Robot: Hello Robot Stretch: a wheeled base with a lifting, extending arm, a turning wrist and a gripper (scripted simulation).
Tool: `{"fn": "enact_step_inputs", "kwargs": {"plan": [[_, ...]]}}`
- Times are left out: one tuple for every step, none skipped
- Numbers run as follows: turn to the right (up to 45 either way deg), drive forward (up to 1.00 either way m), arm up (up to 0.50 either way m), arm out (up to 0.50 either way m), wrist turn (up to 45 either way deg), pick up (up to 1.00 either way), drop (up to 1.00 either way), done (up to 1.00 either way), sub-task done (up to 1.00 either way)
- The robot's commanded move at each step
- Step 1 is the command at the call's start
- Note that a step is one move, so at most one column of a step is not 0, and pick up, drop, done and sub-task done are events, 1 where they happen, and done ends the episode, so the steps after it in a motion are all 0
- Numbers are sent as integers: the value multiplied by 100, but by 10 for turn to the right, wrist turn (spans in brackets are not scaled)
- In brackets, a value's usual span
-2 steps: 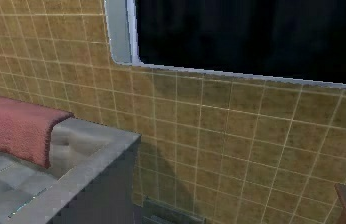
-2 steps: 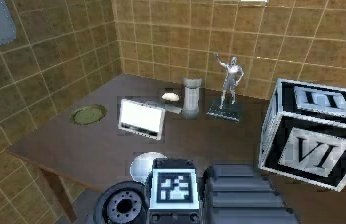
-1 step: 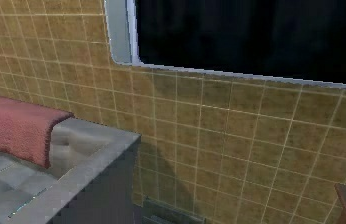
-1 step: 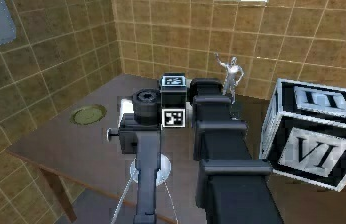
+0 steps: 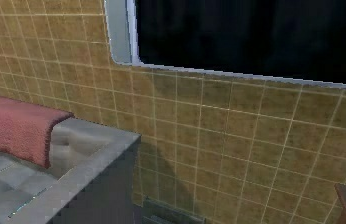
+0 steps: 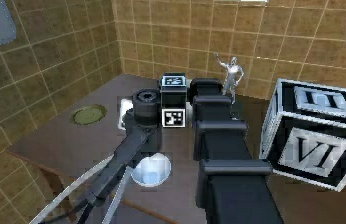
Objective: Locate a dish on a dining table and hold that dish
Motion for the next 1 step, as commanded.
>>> {"fn": "enact_step_inputs", "kwargs": {"plan": [[0, 0, 0, 0, 450, 0, 0, 0, 0]]}}
